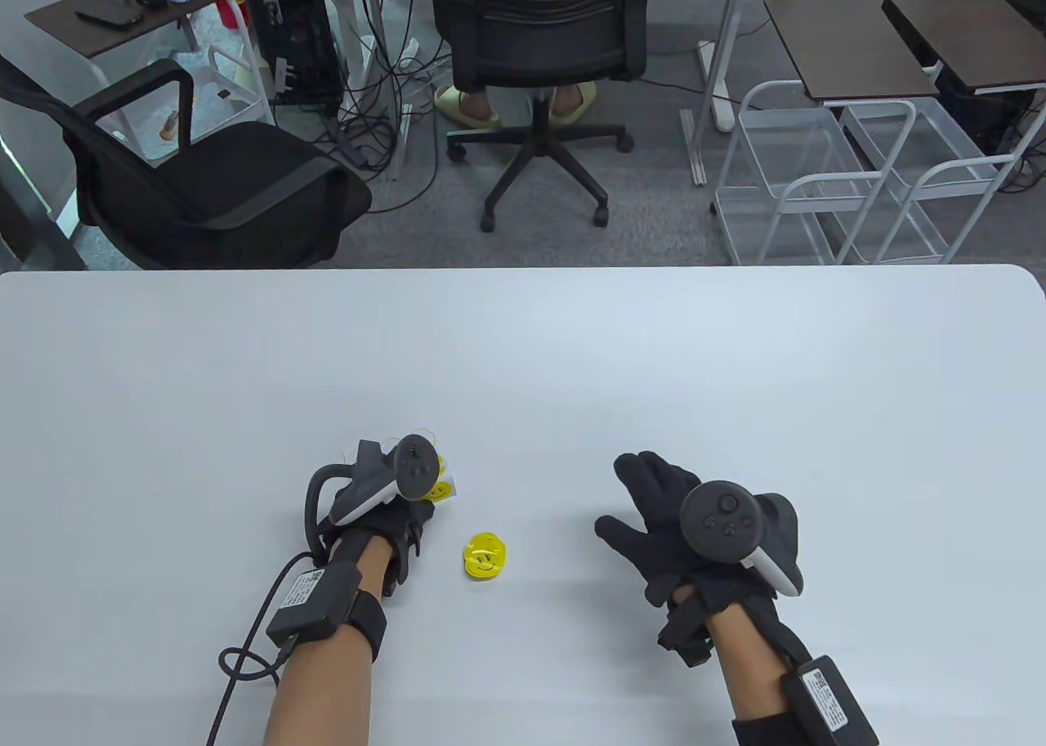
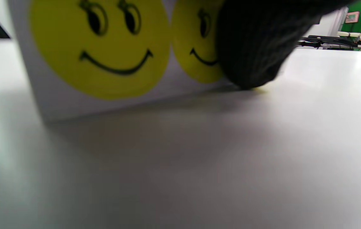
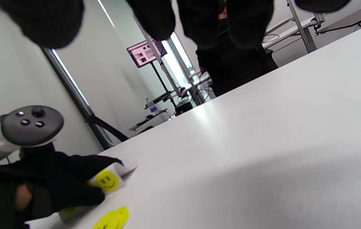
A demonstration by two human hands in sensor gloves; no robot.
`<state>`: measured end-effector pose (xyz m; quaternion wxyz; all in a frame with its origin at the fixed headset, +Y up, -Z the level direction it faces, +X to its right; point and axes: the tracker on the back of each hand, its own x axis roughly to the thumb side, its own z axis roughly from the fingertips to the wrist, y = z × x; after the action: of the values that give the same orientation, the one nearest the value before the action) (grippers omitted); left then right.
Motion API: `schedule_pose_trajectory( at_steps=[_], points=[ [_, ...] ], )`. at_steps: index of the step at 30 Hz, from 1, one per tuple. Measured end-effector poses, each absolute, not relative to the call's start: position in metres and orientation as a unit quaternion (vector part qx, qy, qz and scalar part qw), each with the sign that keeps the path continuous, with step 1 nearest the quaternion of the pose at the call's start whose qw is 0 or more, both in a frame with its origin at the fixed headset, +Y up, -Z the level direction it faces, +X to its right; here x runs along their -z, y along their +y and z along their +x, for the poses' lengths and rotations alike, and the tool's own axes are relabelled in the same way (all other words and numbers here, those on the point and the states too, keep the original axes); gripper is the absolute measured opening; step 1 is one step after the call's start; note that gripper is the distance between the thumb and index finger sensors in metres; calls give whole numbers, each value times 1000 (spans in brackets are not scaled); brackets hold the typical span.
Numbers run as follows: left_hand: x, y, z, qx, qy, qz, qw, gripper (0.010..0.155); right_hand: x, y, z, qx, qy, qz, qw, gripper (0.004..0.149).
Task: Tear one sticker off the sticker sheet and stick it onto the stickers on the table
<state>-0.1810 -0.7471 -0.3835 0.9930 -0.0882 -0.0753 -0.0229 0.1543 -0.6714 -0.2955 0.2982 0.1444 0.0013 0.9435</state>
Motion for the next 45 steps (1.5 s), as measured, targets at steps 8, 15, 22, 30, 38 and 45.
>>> schedule_pose_trajectory(
  at_steps=[8,15,22,30,38,45],
  points=[
    [370,-740,-191,-15,-78,-38,996,58,297,-675,153,-943,12,144,301,79],
    [356,-690,-200,-84,-74,114,987,59,297,-676,152,-940,10,144,308,80],
    [333,-642,-200,-149,-101,217,959,60,297,-676,152,-938,4,137,320,78],
    [294,-619,-179,-151,-155,245,945,63,296,-680,146,-906,30,155,392,77],
    [261,-628,-141,-106,-225,277,928,63,290,-678,135,-834,29,159,528,75],
    [235,-638,-107,-36,-297,307,903,63,290,-684,137,-767,43,121,629,73]
  ],
)
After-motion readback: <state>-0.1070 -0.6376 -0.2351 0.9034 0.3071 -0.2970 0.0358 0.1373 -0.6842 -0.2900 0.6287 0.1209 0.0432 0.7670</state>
